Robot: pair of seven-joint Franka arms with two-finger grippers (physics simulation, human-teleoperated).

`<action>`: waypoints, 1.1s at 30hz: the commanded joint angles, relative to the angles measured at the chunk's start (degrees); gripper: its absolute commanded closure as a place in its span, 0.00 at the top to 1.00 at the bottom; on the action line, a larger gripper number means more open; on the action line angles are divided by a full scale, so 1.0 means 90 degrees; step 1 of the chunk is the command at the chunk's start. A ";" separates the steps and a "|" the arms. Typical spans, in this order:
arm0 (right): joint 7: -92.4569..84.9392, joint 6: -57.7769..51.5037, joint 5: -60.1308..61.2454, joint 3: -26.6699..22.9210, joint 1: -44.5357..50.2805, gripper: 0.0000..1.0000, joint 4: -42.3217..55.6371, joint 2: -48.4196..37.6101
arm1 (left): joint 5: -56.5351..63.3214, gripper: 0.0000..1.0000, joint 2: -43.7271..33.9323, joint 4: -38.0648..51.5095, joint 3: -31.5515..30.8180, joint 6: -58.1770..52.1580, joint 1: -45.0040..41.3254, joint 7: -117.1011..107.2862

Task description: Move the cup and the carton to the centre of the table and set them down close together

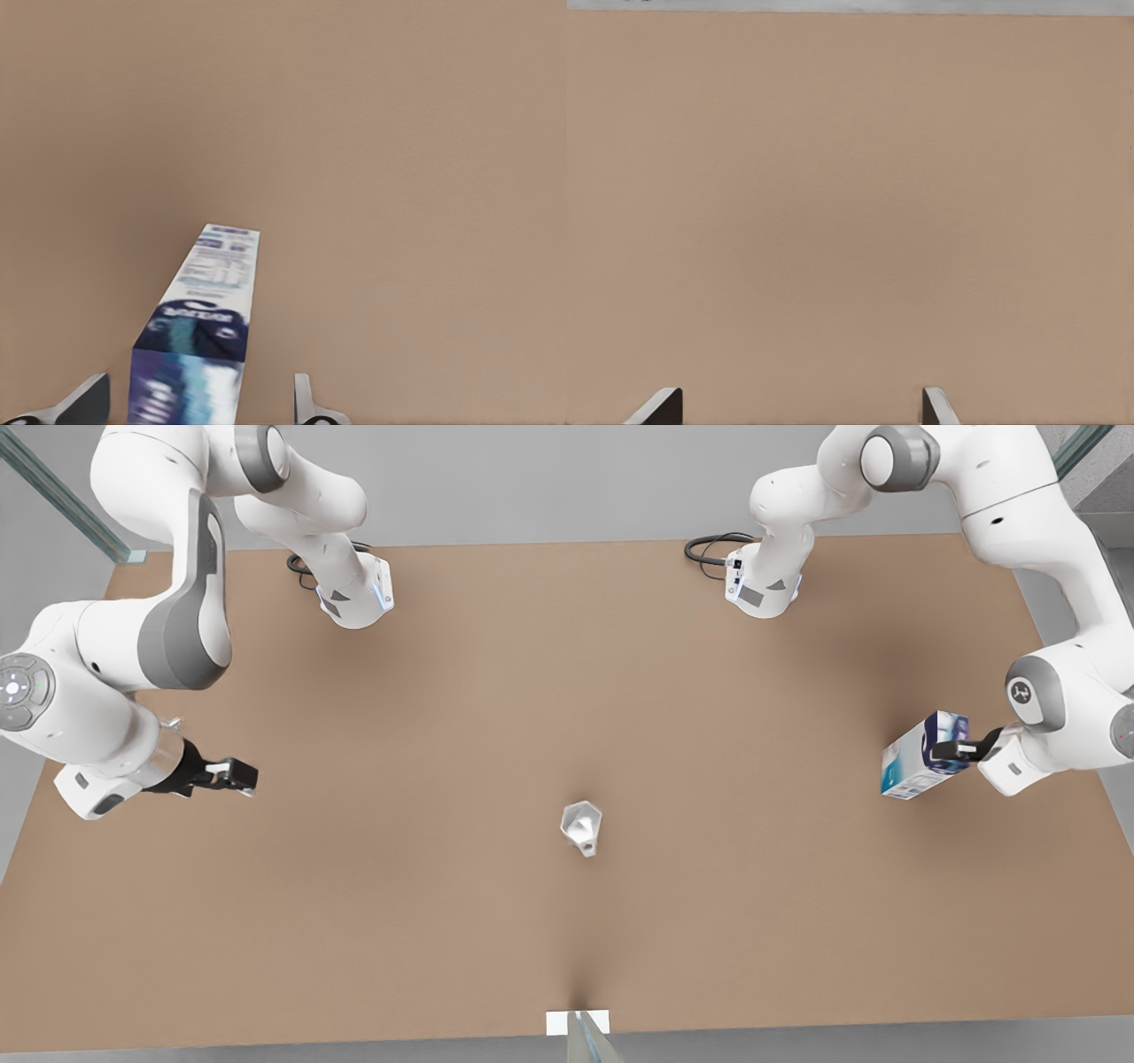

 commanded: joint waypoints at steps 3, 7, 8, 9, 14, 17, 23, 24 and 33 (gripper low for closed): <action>-0.0001 -0.0002 0.0059 -0.0002 -0.0252 1.00 -0.0216 -0.0187 | 0.0008 1.00 -0.0049 -0.0224 0.0027 0.0195 -0.0005 0.0000; 0.0009 0.0028 -0.0010 0.0252 -0.0603 1.00 -0.0518 -0.0539 | 0.0018 1.00 -0.0001 -0.0233 0.0056 0.0195 -0.0005 0.0039; 0.0009 -0.0002 -0.0058 0.0409 -0.0682 1.00 -0.0480 -0.0549 | 0.0027 1.00 0.0009 -0.0253 0.0056 0.0117 -0.0015 0.0039; -0.0010 -0.0051 -0.0098 0.0399 -0.0682 1.00 -0.0450 -0.0491 | 0.0027 1.00 0.0019 -0.0253 0.0076 0.0098 -0.0015 0.0039; 0.0058 -0.0051 0.0009 0.0360 -0.0760 1.00 -0.0343 -0.0383 | 0.0027 1.00 0.0097 -0.0507 0.0115 0.0137 -0.0015 0.0088; 0.0068 0.0037 0.0029 0.0360 -0.0750 1.00 -0.0129 -0.0237 | 0.0027 1.00 0.0175 -0.0517 0.0164 0.0185 -0.0015 0.0137; 0.0068 0.0067 0.0381 0.0340 -0.0770 1.00 -0.0098 -0.0207 | 0.0027 0.69 0.0253 -0.0497 0.0164 0.0195 -0.0015 0.0137; 0.0068 0.0067 0.0381 0.0340 -0.0770 1.00 -0.0089 -0.0207 | 0.0027 0.67 0.0253 -0.0497 0.0164 0.0195 -0.0015 0.0137; 0.0068 0.0164 0.0381 0.0340 -0.0760 1.00 -0.0089 -0.0188 | 0.0233 0.67 -0.0127 -0.0439 0.0096 0.0049 -0.0142 0.0029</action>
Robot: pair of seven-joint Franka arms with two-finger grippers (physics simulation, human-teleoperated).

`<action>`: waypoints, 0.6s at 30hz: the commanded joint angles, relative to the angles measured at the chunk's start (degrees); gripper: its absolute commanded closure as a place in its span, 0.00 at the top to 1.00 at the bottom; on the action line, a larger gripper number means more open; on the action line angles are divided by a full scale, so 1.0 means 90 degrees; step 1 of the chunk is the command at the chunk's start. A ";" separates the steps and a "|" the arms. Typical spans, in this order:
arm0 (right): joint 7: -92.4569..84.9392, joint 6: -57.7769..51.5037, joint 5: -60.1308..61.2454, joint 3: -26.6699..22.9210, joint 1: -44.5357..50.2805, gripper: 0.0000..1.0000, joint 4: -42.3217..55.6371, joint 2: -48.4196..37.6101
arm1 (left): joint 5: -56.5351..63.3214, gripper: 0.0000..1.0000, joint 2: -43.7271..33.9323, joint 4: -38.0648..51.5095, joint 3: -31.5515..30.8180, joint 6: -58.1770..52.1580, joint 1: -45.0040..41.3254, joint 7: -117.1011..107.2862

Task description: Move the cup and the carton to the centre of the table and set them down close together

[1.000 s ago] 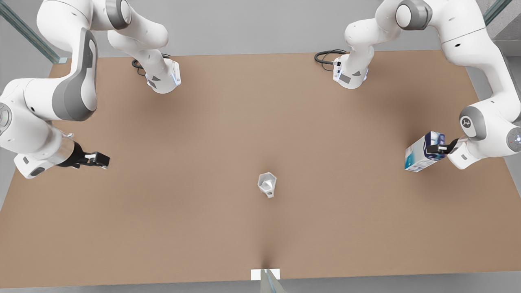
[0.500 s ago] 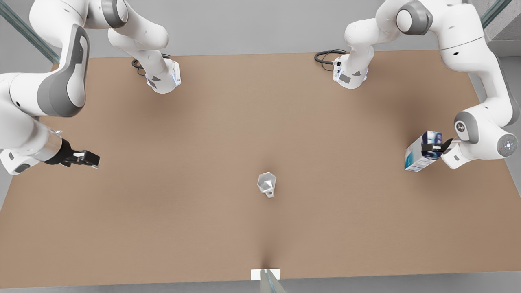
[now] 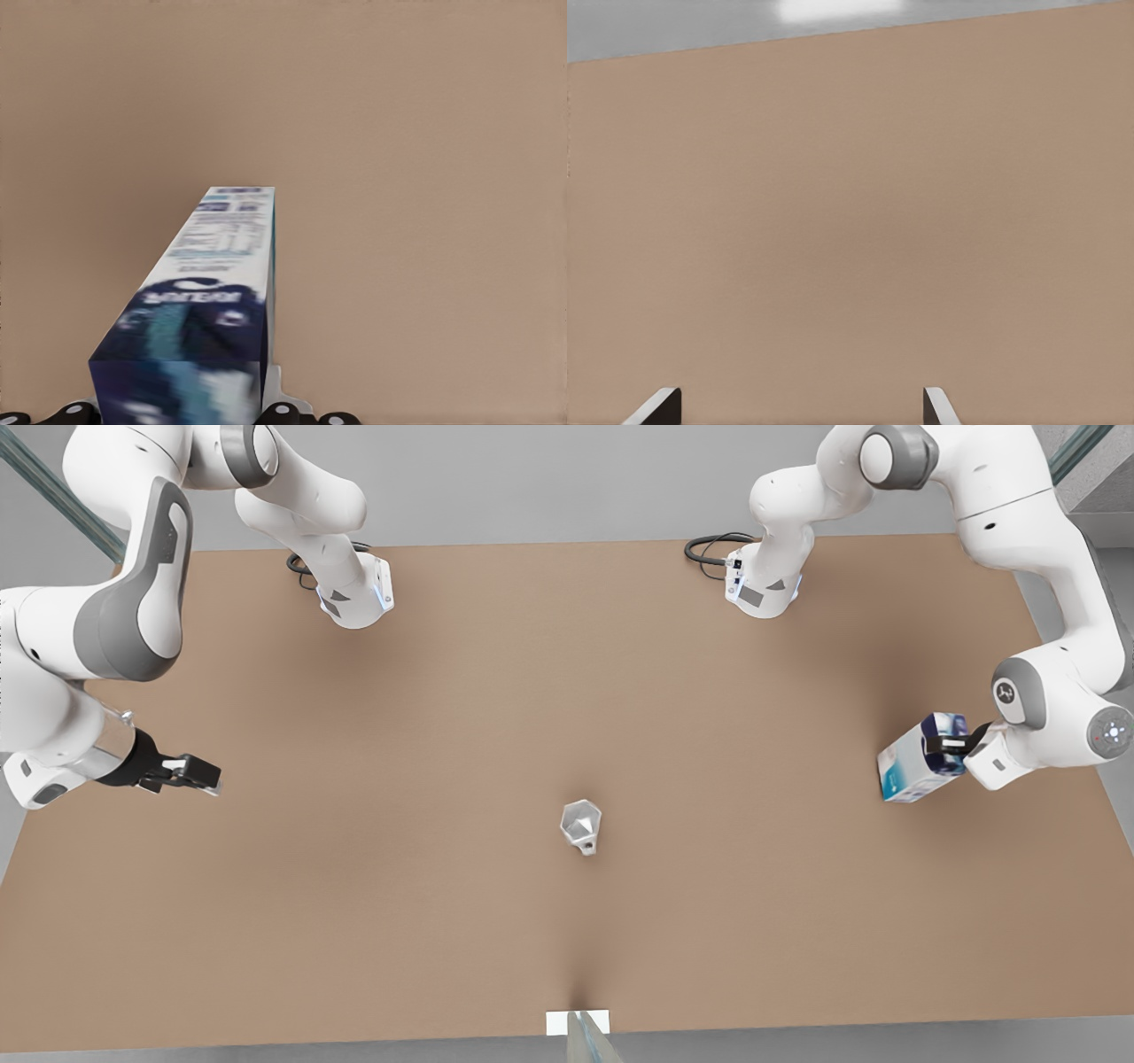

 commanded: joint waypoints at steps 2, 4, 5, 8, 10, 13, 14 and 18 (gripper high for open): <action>0.0000 0.0011 0.0010 0.0000 0.0006 1.00 0.0000 0.0005 | -0.0026 0.67 -0.0168 0.0010 -0.0259 -0.0004 -0.0011 -0.0009; -0.0010 0.0001 0.0000 0.0000 -0.0004 1.00 0.0000 0.0005 | -0.0036 0.67 -0.0275 0.0195 -0.0991 -0.0043 -0.0011 -0.0418; 0.0000 0.0001 0.0000 -0.0010 -0.0014 1.00 0.0000 0.0005 | -0.0036 0.67 -0.0275 0.0390 -0.1508 -0.0150 -0.0011 -0.0731; -0.0010 0.0001 0.0000 0.0000 -0.0004 1.00 0.0000 0.0015 | -0.0026 0.67 -0.0266 0.0469 -0.3159 -0.0189 -0.0245 -0.2615; -0.0010 0.0001 0.0000 0.0000 -0.0014 1.00 0.0000 0.0015 | -0.0046 0.67 -0.0256 0.0498 -0.3257 -0.0189 -0.1426 -0.4178; -0.0010 -0.0009 -0.0010 -0.0010 -0.0014 1.00 0.0000 0.0005 | -0.0134 0.67 -0.0139 0.0869 -0.3257 -0.0668 -0.2628 -0.5467; -0.0010 -0.0009 -0.0010 0.0000 -0.0014 1.00 0.0000 0.0005 | -0.0338 0.67 -0.0129 0.0918 -0.3306 -0.0688 -0.2774 -0.5760; -0.0010 0.0001 -0.0010 0.0000 -0.0014 1.00 0.0000 0.0015 | -0.0700 0.67 0.0428 0.1592 -0.3345 -0.0639 -0.3546 -0.6825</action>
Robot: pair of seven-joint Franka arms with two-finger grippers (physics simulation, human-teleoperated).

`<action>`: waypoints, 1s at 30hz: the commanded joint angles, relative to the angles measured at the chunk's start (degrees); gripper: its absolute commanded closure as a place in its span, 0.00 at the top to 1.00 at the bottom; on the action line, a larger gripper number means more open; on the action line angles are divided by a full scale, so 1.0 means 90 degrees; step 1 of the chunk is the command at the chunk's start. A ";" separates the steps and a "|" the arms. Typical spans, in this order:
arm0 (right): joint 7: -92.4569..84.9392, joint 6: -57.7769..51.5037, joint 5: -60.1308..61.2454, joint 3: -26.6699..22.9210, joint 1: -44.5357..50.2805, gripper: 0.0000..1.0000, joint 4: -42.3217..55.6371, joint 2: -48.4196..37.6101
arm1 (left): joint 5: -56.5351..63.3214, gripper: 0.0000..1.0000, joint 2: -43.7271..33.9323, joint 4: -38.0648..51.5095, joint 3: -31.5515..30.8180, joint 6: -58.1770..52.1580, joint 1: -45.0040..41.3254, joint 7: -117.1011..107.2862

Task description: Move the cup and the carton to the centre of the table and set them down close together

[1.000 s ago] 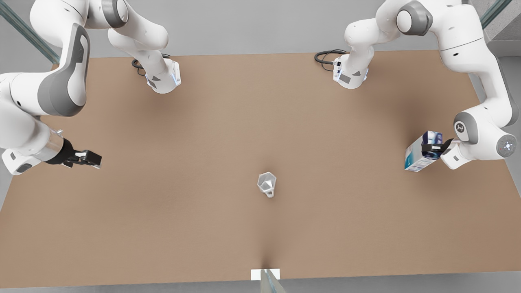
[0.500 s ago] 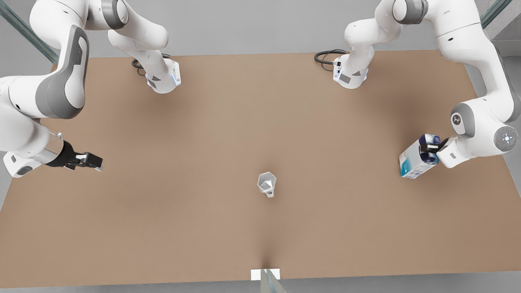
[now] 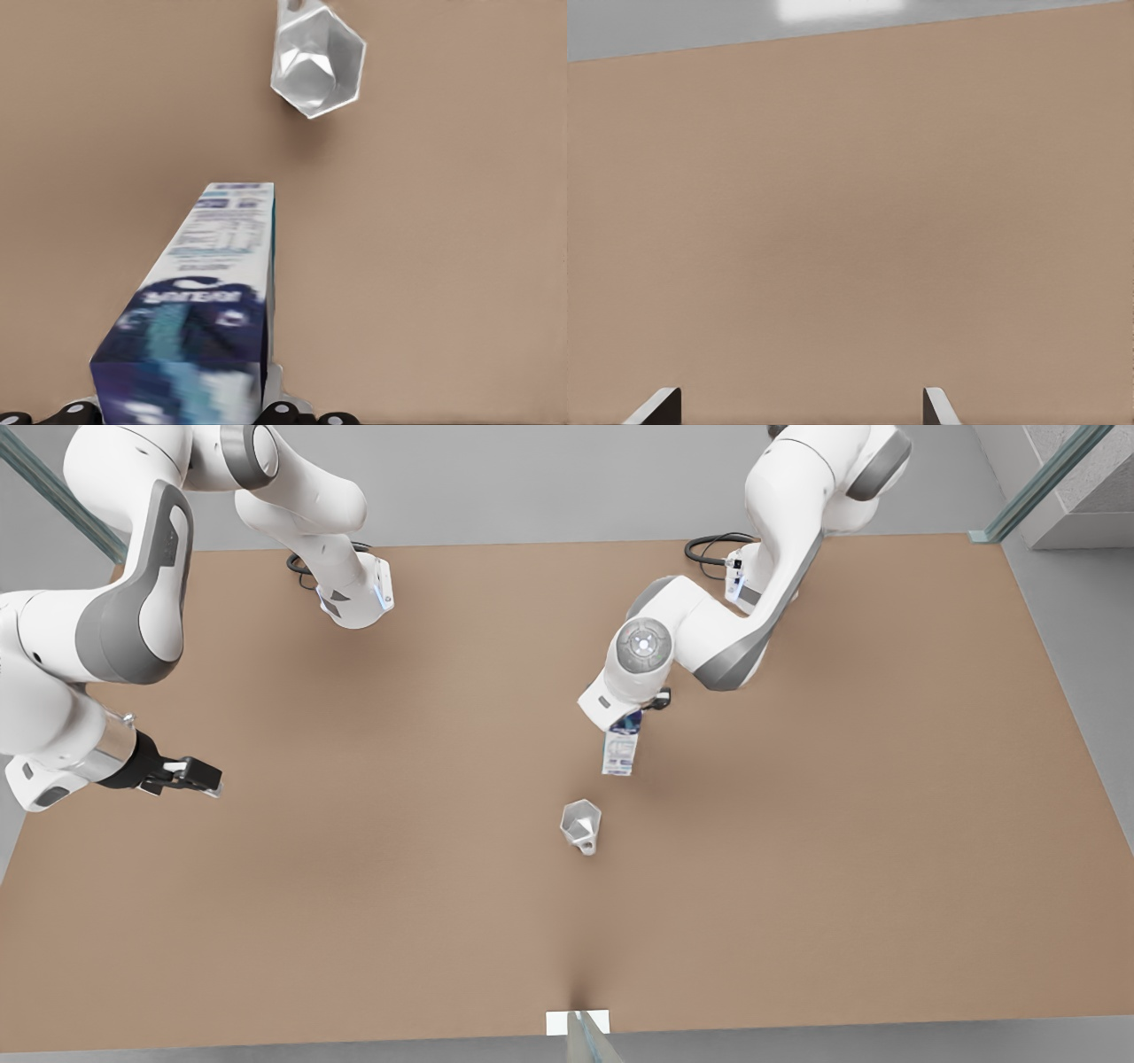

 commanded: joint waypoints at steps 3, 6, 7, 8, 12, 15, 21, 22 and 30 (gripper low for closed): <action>0.0000 0.0000 0.0010 -0.0009 0.0000 1.00 0.0000 -0.0004 | -0.0321 0.68 0.0423 0.0466 0.0000 0.0009 -0.0176 -0.0147; 0.0000 0.0020 0.0010 -0.0009 0.0000 1.00 0.0000 0.0006 | -0.0311 0.68 0.0746 0.0671 0.0000 0.0048 -0.0302 -0.0147; 0.0010 0.0020 0.0010 0.0000 0.0000 1.00 0.0000 0.0006 | -0.0302 0.69 0.0843 0.0671 0.0000 0.0185 -0.0302 -0.0147; 0.0000 0.0020 0.0000 -0.0009 0.0000 1.00 0.0000 0.0006 | -0.0292 0.73 0.0883 0.0671 0.0009 0.0263 -0.0302 -0.0127; 0.0000 0.0088 0.0000 -0.0009 -0.0048 1.00 0.0000 -0.0004 | -0.0292 1.00 0.0990 0.0681 0.0009 0.0283 -0.0302 -0.0088; 0.0010 0.0088 0.0000 -0.0009 -0.0087 1.00 0.0000 -0.0004 | -0.0292 1.00 0.1019 0.0681 0.0009 0.0283 -0.0302 -0.0118; 0.0010 0.0078 0.0010 0.0000 -0.0087 1.00 0.0000 -0.0004 | -0.0282 1.00 0.0863 0.1471 0.0905 -0.0478 -0.0205 0.0739; 0.0010 0.0078 0.0010 0.0000 -0.0087 1.00 0.0000 -0.0004 | -0.0321 1.00 0.0795 0.1716 0.1764 -0.0927 -0.0195 0.1793; 0.0010 0.0098 0.0010 -0.0009 -0.0146 1.00 0.0020 -0.0004 | 0.0558 1.00 -0.0250 0.1551 0.2217 -0.0948 0.1894 0.4179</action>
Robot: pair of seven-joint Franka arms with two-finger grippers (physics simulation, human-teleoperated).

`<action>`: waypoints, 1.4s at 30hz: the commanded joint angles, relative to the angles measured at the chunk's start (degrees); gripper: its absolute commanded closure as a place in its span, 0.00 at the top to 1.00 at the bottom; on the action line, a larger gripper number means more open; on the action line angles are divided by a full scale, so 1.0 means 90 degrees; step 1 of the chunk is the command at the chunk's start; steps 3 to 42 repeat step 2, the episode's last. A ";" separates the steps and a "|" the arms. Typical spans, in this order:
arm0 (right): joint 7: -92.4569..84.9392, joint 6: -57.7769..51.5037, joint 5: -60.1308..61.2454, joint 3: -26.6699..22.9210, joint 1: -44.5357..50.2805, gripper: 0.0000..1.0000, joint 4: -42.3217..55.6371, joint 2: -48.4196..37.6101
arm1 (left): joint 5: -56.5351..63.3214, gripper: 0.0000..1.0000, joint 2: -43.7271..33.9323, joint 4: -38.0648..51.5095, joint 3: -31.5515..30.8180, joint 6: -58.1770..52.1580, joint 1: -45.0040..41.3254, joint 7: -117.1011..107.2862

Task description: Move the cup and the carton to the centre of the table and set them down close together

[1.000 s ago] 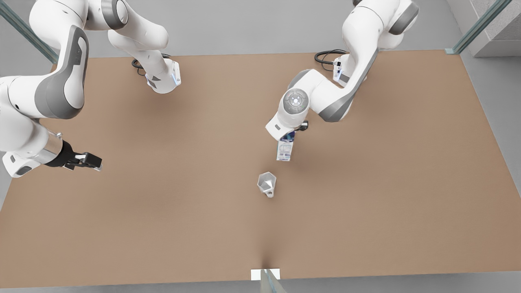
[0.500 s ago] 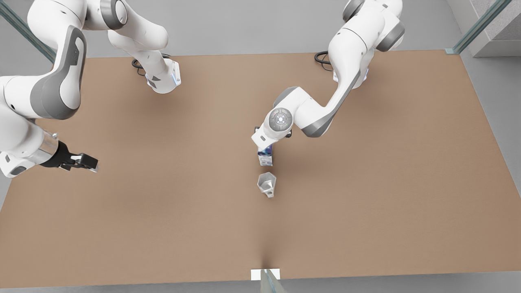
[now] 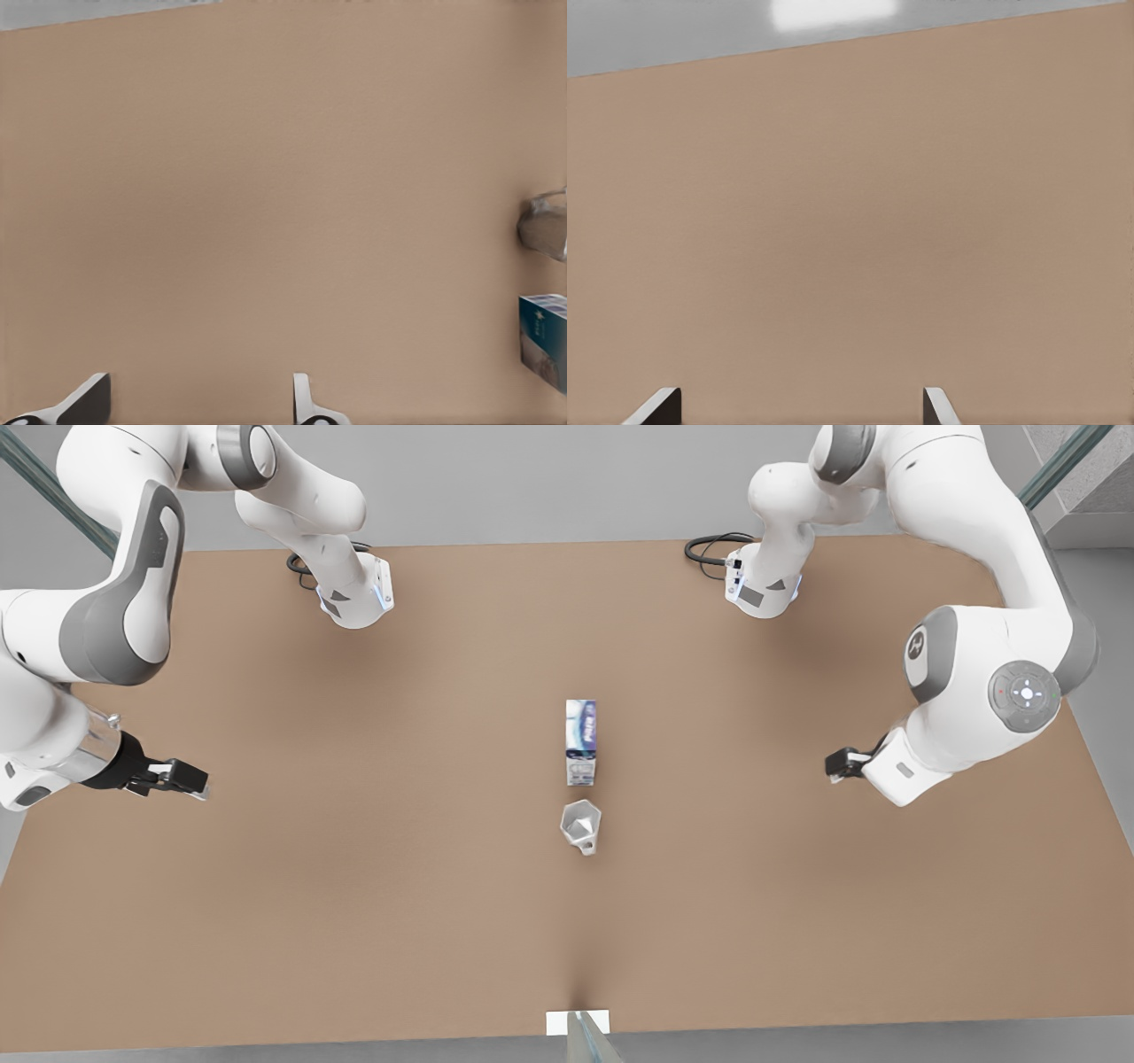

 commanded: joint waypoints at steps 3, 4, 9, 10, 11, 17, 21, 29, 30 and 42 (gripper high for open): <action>0.0000 0.0049 0.0000 0.0010 0.0008 1.00 0.0000 -0.0001 | 0.0476 1.00 -0.0015 -0.0030 -0.0150 0.0067 0.0070 -0.0024; 0.0000 0.0049 0.0000 0.0010 0.0008 1.00 0.0000 -0.0001 | 0.0476 1.00 -0.0015 -0.0030 -0.0150 0.0067 0.0070 -0.0024; 0.0000 0.0049 0.0000 0.0010 0.0008 1.00 0.0000 -0.0001 | 0.0476 1.00 -0.0015 -0.0030 -0.0150 0.0067 0.0070 -0.0024; 0.0000 0.0049 0.0000 0.0010 0.0008 1.00 0.0000 -0.0001 | 0.0476 1.00 -0.0015 -0.0030 -0.0150 0.0067 0.0070 -0.0024; 0.0000 0.0049 0.0000 0.0010 0.0008 1.00 0.0000 -0.0001 | 0.0476 1.00 -0.0015 -0.0030 -0.0150 0.0067 0.0070 -0.0024; 0.0000 0.0049 0.0000 0.0010 0.0008 1.00 0.0000 -0.0001 | 0.0476 1.00 -0.0015 -0.0030 -0.0150 0.0067 0.0070 -0.0024; 0.0000 0.0049 0.0000 0.0010 0.0008 1.00 0.0000 -0.0001 | 0.0476 1.00 -0.0015 -0.0030 -0.0150 0.0067 0.0070 -0.0024; 0.0000 0.0049 0.0000 0.0010 0.0008 1.00 0.0000 -0.0001 | 0.0476 1.00 -0.0015 -0.0030 -0.0150 0.0067 0.0070 -0.0024; 0.0000 0.0049 0.0000 0.0010 0.0008 1.00 0.0000 -0.0001 | 0.0476 1.00 -0.0015 -0.0030 -0.0150 0.0067 0.0070 -0.0024; 0.0000 0.0049 0.0000 0.0010 0.0008 1.00 0.0000 -0.0001 | 0.0476 1.00 -0.0015 -0.0030 -0.0150 0.0067 0.0070 -0.0024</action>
